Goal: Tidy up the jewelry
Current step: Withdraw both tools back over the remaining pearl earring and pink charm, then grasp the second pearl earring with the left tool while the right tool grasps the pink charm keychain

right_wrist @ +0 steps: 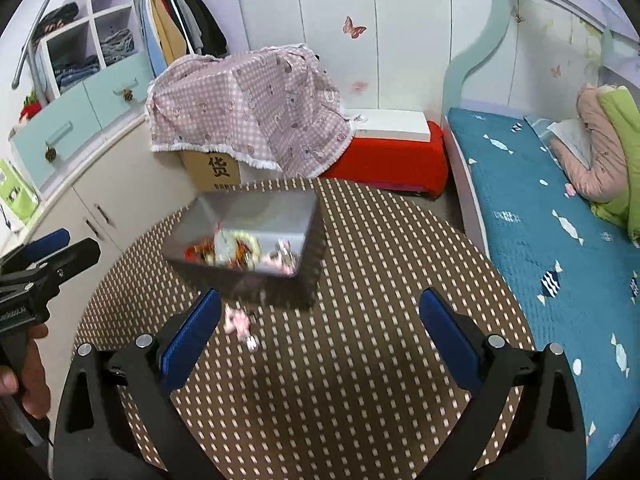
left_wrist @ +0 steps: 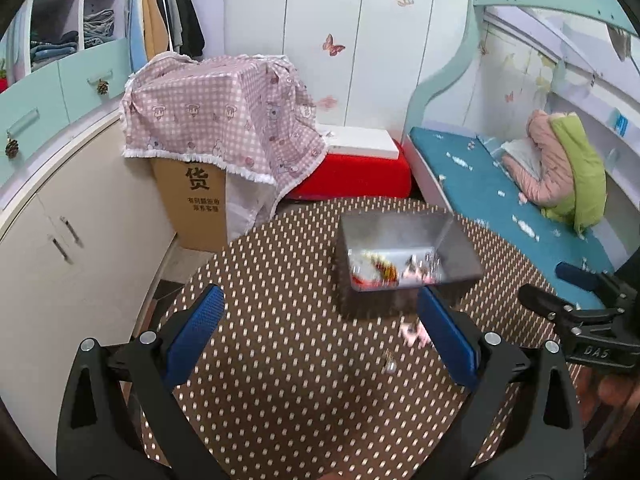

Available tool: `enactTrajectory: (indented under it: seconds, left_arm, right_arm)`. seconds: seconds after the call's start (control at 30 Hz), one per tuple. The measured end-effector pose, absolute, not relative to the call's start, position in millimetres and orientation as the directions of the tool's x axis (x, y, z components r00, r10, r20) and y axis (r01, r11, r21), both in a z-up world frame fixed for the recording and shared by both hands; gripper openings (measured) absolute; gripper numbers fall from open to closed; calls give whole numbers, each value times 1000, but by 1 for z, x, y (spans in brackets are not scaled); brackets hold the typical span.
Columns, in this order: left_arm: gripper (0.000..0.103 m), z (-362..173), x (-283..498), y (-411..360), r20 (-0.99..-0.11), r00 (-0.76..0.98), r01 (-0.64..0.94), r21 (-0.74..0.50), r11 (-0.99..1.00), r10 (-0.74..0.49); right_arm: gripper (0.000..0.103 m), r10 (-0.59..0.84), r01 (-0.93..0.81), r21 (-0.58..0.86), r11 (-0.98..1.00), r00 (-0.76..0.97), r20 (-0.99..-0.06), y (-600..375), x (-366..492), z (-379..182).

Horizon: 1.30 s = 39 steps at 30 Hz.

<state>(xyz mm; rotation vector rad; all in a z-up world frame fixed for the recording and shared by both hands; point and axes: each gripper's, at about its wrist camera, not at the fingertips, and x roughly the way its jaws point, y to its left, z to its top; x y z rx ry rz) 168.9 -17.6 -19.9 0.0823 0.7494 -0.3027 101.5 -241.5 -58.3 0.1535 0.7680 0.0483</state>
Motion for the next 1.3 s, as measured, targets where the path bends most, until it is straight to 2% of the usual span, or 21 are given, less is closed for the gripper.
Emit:
enactTrajectory:
  seconds: [0.33,0.63,0.8,0.83,0.87,0.9,0.97,1.0,1.23,1.3]
  left_arm:
    - [97,-72,138,-35,-742,628,367,16,930,-235]
    - [97,-112,158,-68,-799,566,403,56,913,-201]
    - [95,-124,169,-71,-817,526,412,3,911,-235]
    - [89,-125,169,-72,-818,521,416,-4,909,-242]
    - [72,-127,170,-74,-825,506,426,-13,905,-251]
    - [66,-131,173,-75,-838,481,437,-23,899,-256]
    - [57,-133,172,-76,-835,484,449,-20,893,-262]
    - [56,-134,172,-77,-834,484,457,-17,890,-265]
    - [12,-133,176,-70,-827,458,472,-85,878,-326]
    - [11,-132,178,-66,-822,447,479,-113,871,-353]
  right_arm:
    - [95,127,12,182,983,672,-730,-246,73,-95]
    - [95,141,7,194,981,657,-741,-244,76,-104]
    - [95,153,-5,197,980,651,-744,-239,79,-109]
    - [95,156,-7,199,980,649,-745,-238,80,-110]
    - [95,156,-7,200,980,647,-746,-238,80,-111]
    - [95,158,-8,200,980,645,-747,-237,82,-112]
    - [95,160,-12,200,980,644,-748,-236,83,-112]
    - [95,161,-13,200,980,644,-748,-234,84,-113]
    - [95,171,-35,194,980,640,-749,-224,92,-114]
    - [95,172,-42,189,981,638,-750,-222,95,-115]
